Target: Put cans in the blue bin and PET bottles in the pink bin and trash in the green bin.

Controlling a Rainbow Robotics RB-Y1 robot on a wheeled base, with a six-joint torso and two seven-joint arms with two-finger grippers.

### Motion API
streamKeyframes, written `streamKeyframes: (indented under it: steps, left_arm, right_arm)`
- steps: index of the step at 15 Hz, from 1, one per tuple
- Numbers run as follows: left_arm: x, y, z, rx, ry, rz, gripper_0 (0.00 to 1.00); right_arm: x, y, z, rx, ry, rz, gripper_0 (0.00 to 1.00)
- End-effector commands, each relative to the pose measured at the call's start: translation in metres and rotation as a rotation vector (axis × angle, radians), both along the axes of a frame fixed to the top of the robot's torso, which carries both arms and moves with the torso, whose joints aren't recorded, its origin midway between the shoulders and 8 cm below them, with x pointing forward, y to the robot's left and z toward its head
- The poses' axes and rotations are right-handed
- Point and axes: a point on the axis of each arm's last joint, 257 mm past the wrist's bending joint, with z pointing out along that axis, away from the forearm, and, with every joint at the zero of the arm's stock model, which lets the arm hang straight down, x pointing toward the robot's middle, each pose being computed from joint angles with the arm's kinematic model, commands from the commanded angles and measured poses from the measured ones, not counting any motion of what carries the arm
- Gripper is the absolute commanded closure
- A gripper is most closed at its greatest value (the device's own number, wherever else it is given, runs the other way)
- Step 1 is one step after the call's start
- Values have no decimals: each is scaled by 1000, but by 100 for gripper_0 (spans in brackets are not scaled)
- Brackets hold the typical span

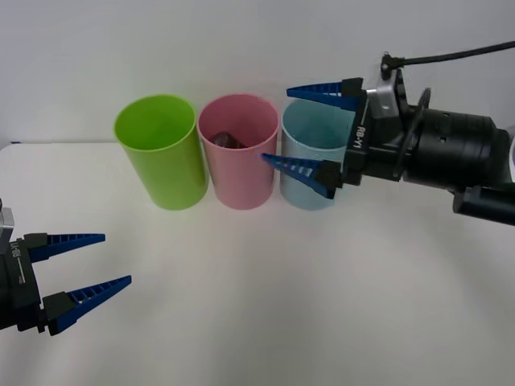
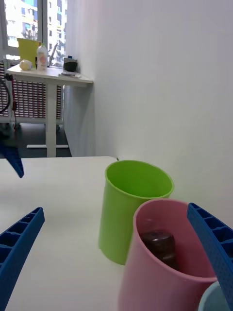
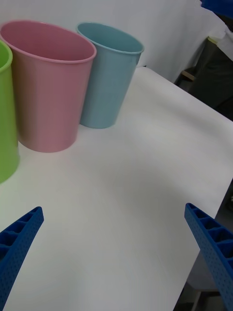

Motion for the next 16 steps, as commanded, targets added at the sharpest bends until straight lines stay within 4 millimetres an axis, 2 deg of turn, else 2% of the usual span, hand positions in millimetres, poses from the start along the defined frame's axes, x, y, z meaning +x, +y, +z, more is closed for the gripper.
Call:
streamKeyframes:
  steps: [1, 6, 9, 14, 16]
  left_arm:
    - [0, 0, 0, 0, 0, 0, 0]
    - [0, 0, 0, 0, 0, 0, 0]
    - [0, 0, 0, 0, 0, 0, 0]
    - [0, 0, 0, 0, 0, 0, 0]
    - [0, 0, 0, 0, 0, 0, 0]
  right_arm:
    - [-33, -42, -24, -3, 30, 21, 0]
    - [-73, -92, -93, -54, 131, -10, 0]
    - [-89, -109, -126, -98, 133, -13, 0]
    - [-99, -124, -159, -155, 171, 4, 0]
    - [-99, -124, -159, -155, 171, 4, 0]
